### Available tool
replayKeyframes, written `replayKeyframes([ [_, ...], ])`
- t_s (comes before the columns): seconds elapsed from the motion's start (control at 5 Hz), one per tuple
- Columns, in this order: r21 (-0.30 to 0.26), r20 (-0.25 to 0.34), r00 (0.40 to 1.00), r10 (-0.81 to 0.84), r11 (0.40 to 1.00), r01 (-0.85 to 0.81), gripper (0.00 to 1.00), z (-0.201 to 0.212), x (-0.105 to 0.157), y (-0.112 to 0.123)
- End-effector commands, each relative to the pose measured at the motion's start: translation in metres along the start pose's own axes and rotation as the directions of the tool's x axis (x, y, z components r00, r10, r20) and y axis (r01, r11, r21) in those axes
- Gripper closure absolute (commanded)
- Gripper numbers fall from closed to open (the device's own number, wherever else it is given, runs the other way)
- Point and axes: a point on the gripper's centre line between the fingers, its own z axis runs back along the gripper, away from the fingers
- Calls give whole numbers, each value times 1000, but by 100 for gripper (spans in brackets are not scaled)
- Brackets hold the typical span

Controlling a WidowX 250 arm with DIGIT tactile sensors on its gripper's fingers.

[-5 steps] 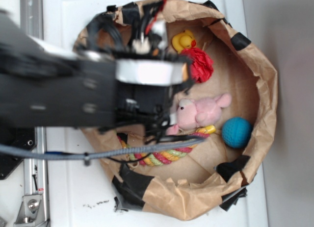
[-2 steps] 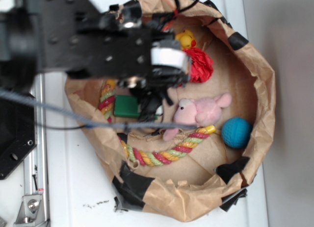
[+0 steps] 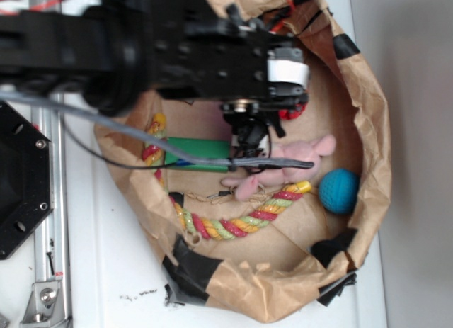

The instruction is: Grab the red paper.

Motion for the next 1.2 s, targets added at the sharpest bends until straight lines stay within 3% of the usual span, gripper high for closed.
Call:
replayKeyframes([
  [0.0, -112, 104, 994, -40, 992, 51, 0, -8, 26, -22],
  [0.2, -17, 93, 995, -25, 999, 27, 100, -13, 25, -17],
  [0.4, -3, 98, 995, -12, 1000, 12, 100, -8, 23, -15],
  [0.6, 52, 94, 994, 62, 996, -67, 100, 36, 17, -5],
  [0.8, -109, 111, 985, 132, 987, -120, 100, 89, 4, -7],
  [1.0, -54, 66, 977, 201, 979, -197, 100, 129, 6, -9],
])
